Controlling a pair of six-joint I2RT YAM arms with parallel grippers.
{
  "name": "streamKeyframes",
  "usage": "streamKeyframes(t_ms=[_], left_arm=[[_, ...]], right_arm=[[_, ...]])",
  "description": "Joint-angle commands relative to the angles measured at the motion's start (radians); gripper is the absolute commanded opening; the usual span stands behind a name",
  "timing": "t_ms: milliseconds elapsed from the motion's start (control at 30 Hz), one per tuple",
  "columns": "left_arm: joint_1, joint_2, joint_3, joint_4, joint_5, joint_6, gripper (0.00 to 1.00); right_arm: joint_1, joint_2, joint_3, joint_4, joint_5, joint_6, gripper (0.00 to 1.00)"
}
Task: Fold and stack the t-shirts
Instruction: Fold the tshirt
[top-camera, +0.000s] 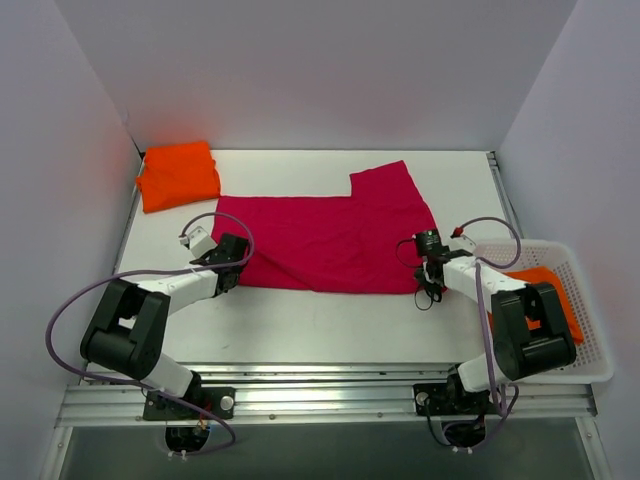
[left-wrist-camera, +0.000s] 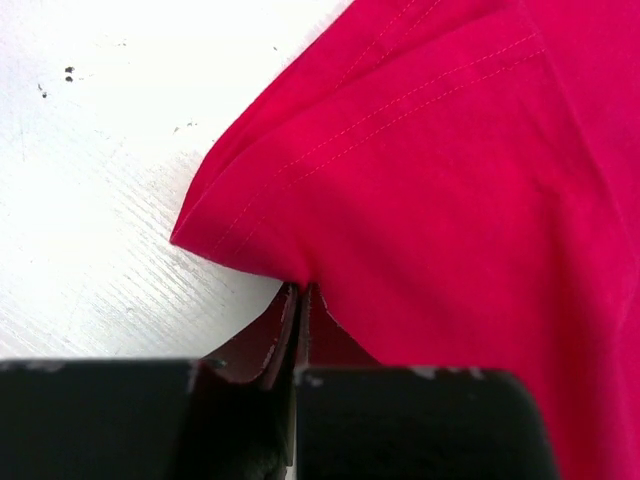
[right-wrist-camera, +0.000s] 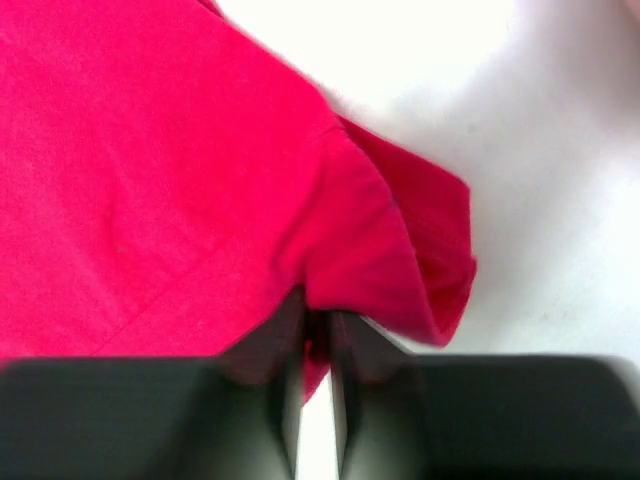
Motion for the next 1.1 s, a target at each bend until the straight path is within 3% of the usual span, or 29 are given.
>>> streamKeyframes(t_ms=[0, 367, 433, 567, 633, 667, 767, 833, 967, 1067], left_arm=[[0.009, 0.000, 0.010, -0.027, 0.005, -0.013, 0.02], [0.010, -0.253, -0.060, -0.206, -0.035, -0.064, 0.02], [0.009, -0.295, -0.097, -0.170, 0.003, -0.053, 0.02], [0.000, -0.295, -0.089, -0.200, 0.018, -0.073, 0.04], [-0.006, -0.289, -0.079, -0.209, 0.037, -0.075, 0.22], [-0.019, -0.292, -0.074, -0.214, 0.040, -0.072, 0.50], [-0.051, -0.319, -0.046, -0.252, 0.057, -0.073, 0.85], [-0.063, -0.370, -0.030, -0.284, 0.058, -0.081, 0.95], [-0.071, -0.479, 0.012, -0.315, 0.074, -0.052, 0.94], [-0.066, -0.516, 0.050, -0.248, 0.094, 0.003, 0.94]], right_arm=[[-0.027, 0.032, -0.002, -0.021, -0.020, -0.029, 0.00], [-0.092, -0.035, 0.006, -0.094, 0.029, -0.018, 0.00], [-0.096, -0.041, 0.006, -0.105, 0.026, -0.018, 0.00], [-0.101, -0.048, 0.001, -0.122, 0.020, -0.009, 0.03], [-0.101, -0.066, -0.005, -0.126, 0.009, -0.012, 0.19], [-0.101, -0.075, -0.010, -0.125, -0.003, -0.015, 0.47], [-0.099, -0.133, -0.007, -0.145, -0.008, -0.015, 0.79], [-0.098, -0.191, 0.018, -0.189, 0.003, -0.009, 0.84], [-0.087, -0.291, 0.094, -0.270, 0.030, -0.006, 0.87], [-0.078, -0.338, 0.171, -0.248, 0.012, -0.041, 0.86]])
